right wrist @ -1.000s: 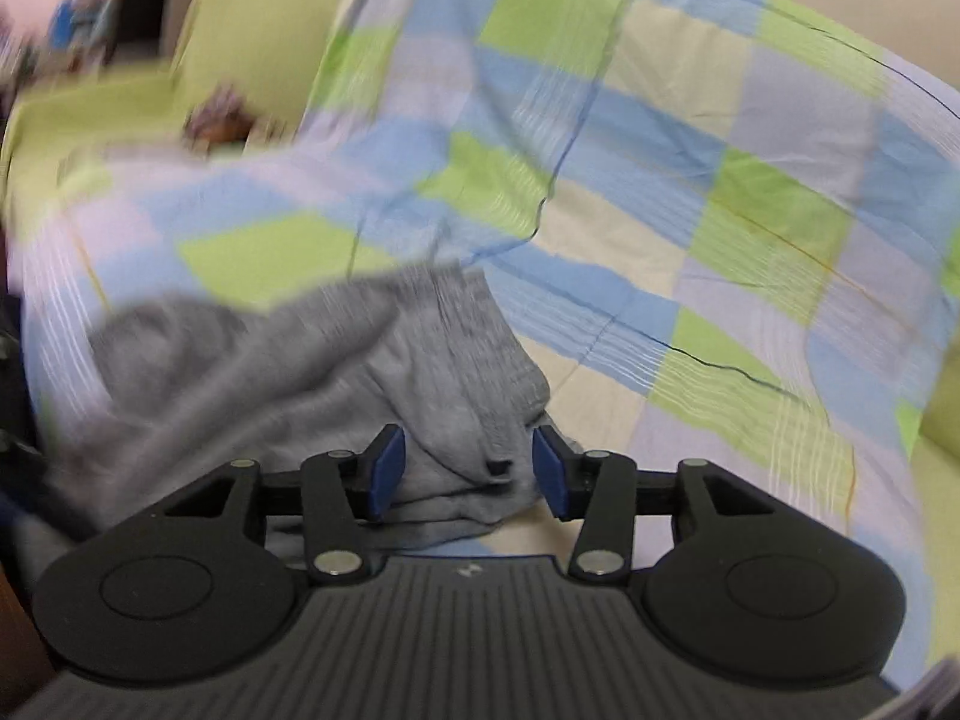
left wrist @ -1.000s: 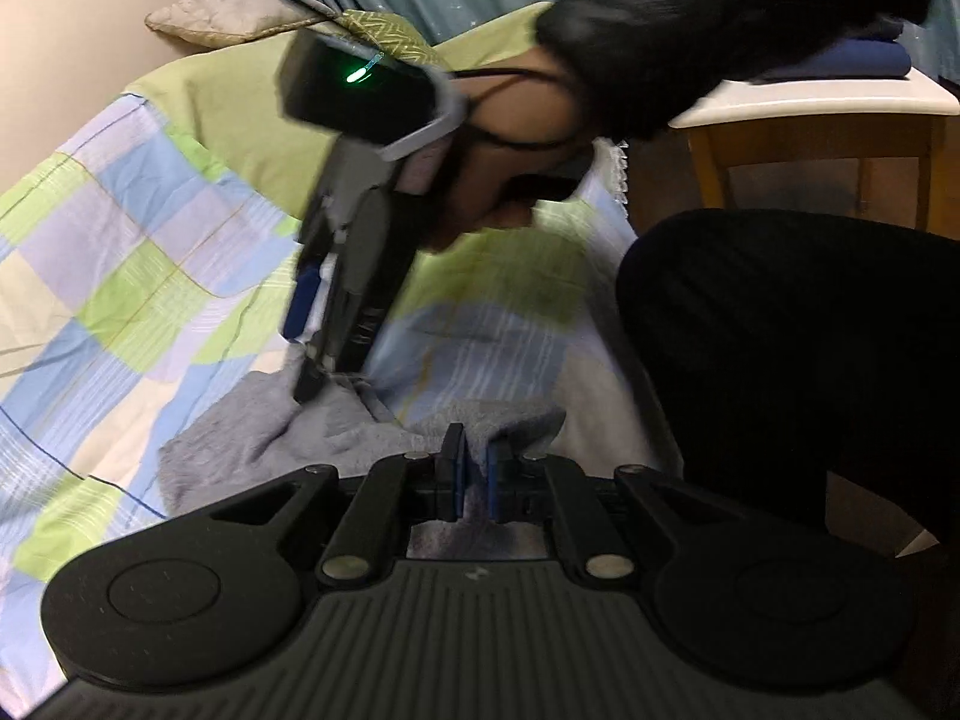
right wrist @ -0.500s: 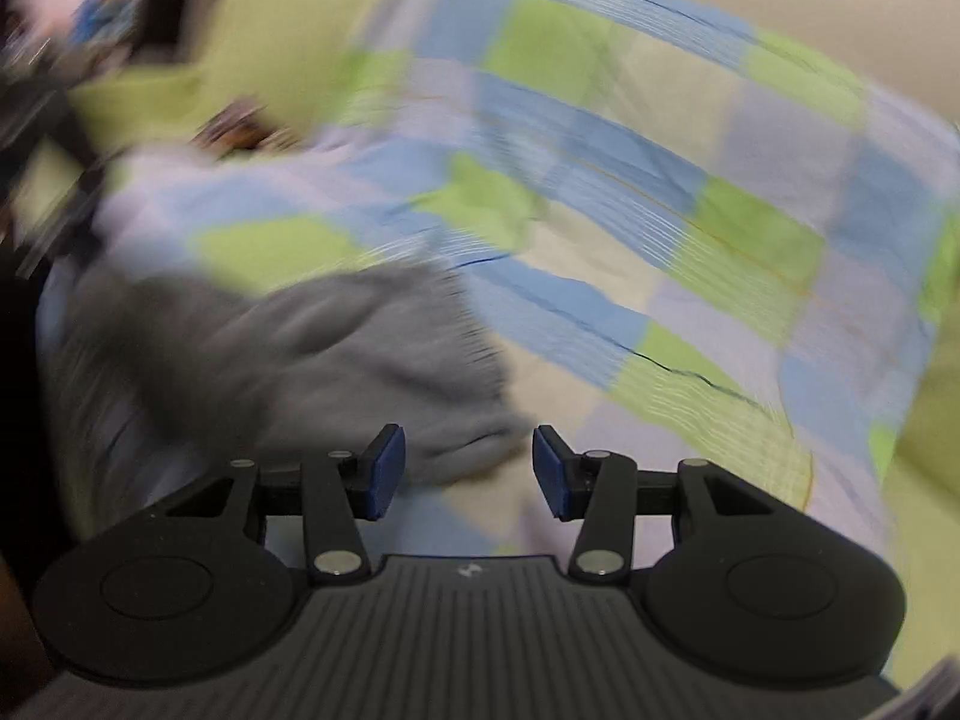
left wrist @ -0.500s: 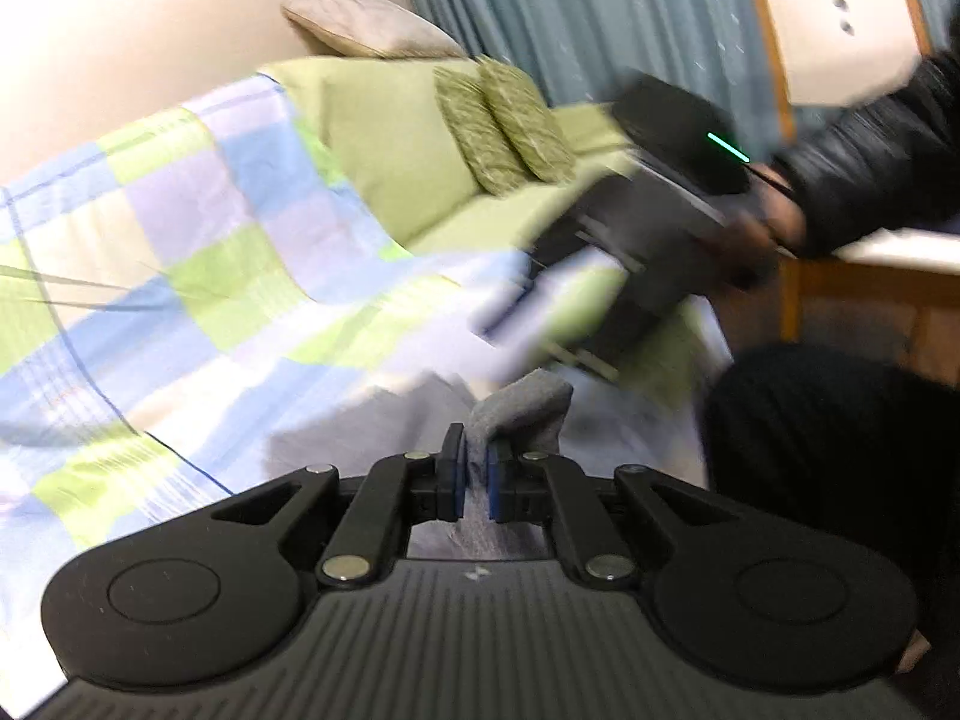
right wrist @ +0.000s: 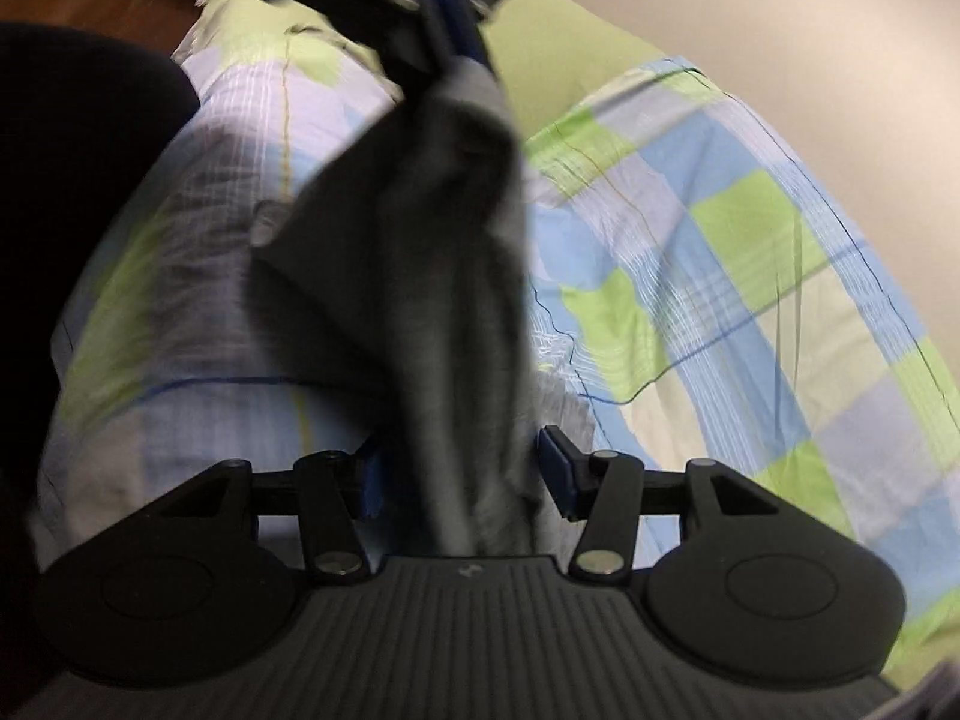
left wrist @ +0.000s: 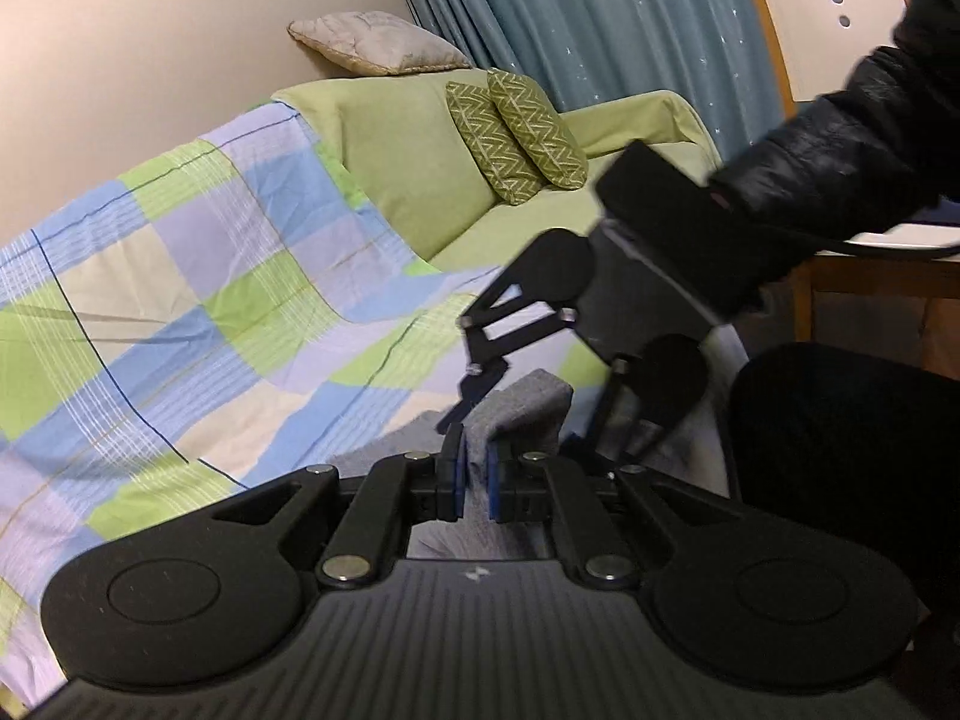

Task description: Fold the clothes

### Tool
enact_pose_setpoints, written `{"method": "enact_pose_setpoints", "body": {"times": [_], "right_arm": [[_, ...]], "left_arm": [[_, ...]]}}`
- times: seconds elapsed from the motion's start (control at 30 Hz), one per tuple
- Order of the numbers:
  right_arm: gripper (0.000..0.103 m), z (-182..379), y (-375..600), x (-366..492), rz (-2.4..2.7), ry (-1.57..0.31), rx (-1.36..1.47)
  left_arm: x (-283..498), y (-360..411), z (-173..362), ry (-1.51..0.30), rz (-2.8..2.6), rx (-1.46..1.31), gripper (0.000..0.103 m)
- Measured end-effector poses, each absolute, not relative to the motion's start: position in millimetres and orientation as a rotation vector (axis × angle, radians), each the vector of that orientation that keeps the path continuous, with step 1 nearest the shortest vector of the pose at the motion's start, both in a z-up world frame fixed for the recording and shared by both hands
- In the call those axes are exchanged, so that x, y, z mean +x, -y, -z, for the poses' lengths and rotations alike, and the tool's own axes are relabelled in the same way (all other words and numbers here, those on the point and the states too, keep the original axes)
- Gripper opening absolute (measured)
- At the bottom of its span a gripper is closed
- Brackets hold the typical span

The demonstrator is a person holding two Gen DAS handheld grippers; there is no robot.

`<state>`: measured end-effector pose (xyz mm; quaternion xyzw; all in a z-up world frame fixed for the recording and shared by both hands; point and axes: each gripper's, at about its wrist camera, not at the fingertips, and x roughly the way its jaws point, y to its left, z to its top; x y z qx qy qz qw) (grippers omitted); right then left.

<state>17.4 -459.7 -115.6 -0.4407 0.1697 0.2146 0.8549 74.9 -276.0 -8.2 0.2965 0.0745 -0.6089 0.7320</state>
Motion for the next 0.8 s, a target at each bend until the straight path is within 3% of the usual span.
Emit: {"method": "enact_pose_setpoints", "body": {"times": [0.03,0.1,0.23,0.3,0.47,0.8], "right_arm": [[0.029,117.7,460.6,19.0,-0.467,-0.375,-0.943],[0.018,122.5,463.4,22.3,-0.494,-0.412,-0.975],[0.017,135.9,483.0,34.9,-0.462,-0.485,-1.003],[0.003,133.8,484.8,40.8,-0.434,-0.505,-0.981],[0.001,110.1,490.4,53.7,-0.349,-0.497,-0.951],[0.001,0.5,502.6,75.5,-0.013,-0.317,-0.966]], "left_arm": [[76.2,273.9,8.4,-0.167,1.335,0.644,0.005],[80.0,270.0,7.6,-0.175,1.325,0.629,0.005],[93.6,264.8,7.4,-0.199,1.302,0.597,0.005],[102.2,267.1,6.7,-0.202,1.290,0.592,0.005],[148.3,275.5,-15.8,-0.146,1.230,0.605,0.005],[206.4,245.3,-99.4,0.073,1.139,0.526,0.000]]}}
